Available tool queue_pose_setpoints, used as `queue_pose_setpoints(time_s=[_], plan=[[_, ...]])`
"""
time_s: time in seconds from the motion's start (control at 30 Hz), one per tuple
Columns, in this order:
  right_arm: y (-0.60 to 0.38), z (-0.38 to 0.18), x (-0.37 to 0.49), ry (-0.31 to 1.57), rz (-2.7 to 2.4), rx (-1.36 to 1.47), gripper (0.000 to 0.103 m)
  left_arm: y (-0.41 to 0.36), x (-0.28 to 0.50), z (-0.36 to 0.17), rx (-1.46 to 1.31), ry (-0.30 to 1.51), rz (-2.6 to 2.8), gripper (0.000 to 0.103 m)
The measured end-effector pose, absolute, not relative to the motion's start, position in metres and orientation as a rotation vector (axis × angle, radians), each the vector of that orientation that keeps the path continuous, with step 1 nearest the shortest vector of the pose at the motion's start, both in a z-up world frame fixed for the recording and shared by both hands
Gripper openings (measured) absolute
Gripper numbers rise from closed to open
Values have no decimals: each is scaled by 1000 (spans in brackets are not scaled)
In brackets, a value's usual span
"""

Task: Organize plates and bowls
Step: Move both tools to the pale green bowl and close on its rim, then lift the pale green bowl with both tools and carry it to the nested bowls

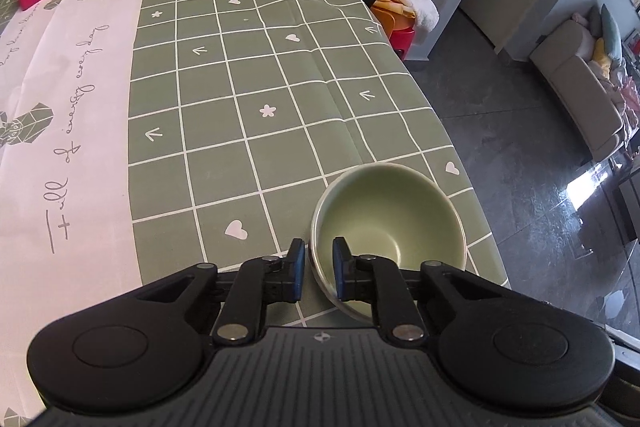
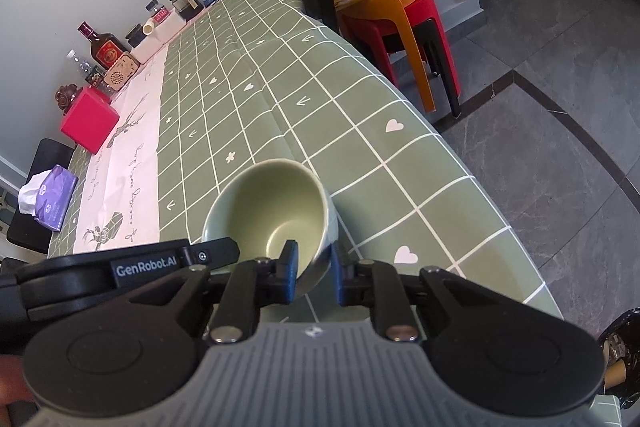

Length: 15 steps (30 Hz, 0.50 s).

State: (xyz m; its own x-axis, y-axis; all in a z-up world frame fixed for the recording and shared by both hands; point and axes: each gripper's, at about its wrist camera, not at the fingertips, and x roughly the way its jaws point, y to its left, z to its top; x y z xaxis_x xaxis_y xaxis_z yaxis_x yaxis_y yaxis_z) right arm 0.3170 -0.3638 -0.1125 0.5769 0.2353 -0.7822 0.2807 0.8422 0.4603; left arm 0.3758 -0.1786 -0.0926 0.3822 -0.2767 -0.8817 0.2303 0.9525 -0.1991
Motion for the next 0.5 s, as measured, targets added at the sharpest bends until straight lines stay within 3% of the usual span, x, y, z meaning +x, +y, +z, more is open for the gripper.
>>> queue_pose_setpoints(time_s=[0.5], plan=[[-361,-108,312,982,0,616,11,-176,363,-81,-17,1120,-267,9]])
